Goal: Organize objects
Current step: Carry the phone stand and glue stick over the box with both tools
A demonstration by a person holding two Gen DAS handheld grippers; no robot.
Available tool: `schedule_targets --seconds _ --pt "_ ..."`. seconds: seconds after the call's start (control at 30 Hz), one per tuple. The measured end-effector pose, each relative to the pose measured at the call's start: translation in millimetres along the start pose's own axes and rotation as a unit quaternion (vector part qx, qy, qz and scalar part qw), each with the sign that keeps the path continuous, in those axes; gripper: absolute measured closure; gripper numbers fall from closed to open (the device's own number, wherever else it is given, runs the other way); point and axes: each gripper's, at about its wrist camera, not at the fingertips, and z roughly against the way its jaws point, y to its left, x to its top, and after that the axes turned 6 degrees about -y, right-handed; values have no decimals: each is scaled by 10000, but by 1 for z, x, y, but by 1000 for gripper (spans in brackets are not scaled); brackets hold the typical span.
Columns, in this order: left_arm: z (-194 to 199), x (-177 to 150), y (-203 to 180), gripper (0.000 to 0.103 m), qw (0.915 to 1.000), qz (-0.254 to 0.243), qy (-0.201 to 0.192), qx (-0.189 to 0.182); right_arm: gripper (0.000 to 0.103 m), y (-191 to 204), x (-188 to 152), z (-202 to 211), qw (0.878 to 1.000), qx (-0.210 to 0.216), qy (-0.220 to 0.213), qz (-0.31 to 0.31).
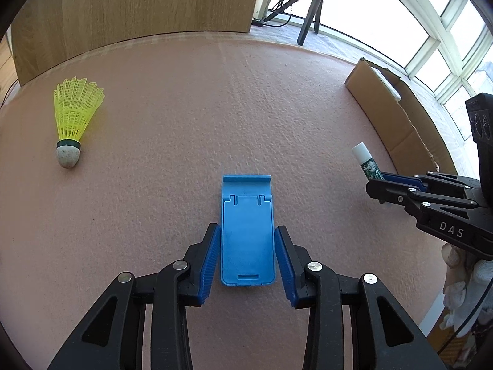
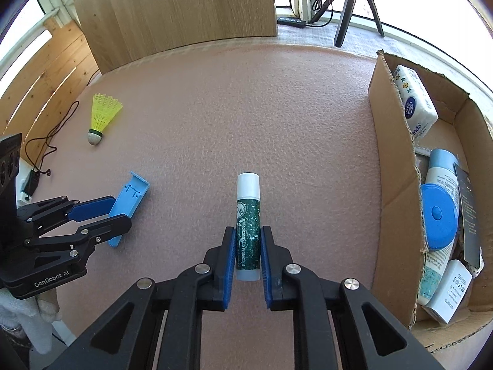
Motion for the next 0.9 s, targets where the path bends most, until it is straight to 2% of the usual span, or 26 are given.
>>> schedule_targets --seconds 0.2,0.43,0.67,0.9 --pt "12 13 -13 64 9998 -45 -188 -109 89 -6 -3 29 9996 118 -261 -55" --pt "23 41 -55 64 9978 -301 -479 -337 89 -31 1 73 9976 62 -671 -157" --pt "19 75 -116 64 9934 -735 -676 -570 89 -80 3 105 9941 -247 -983 -389" --pt "-1 113 -180 64 9872 -1154 -828 -730 89 -130 2 126 9901 -623 -1117 -587"
